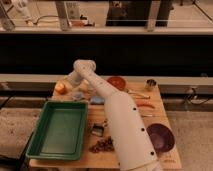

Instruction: Place apple in purple bowl

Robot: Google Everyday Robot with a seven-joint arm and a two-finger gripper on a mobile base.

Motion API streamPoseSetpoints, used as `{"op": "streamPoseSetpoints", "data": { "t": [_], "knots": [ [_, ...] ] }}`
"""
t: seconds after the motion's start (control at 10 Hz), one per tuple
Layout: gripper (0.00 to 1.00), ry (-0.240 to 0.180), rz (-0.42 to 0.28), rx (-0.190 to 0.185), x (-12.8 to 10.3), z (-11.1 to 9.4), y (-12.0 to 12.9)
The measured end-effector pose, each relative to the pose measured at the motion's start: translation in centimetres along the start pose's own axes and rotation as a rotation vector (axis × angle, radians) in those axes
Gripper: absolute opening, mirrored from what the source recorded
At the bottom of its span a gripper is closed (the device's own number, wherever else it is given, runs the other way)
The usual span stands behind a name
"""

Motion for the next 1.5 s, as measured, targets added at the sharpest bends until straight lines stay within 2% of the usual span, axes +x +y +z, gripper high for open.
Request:
{"op": "streamPoseSetpoints", "data": {
  "t": [0.3,0.5,0.8,0.9,1.0,1.5],
  "knots": [
    [0.80,-0.010,-0.012,-0.008,-0.4,0.8,-1.3],
    [0.80,-0.010,-0.023,-0.001,-0.2,0.8,-1.6],
    [0.80,-0.007,-0.102,0.081,-0.8,0.9,-2.0],
    [0.80,-0.011,-0.120,0.118,-0.9,1.2,-2.1],
    [0.80,-0.013,-0.124,0.138,-0.7,1.2,-1.9],
    [0.80,-0.024,-0.143,0.170,-0.4,2.4,-2.9]
  ]
}}
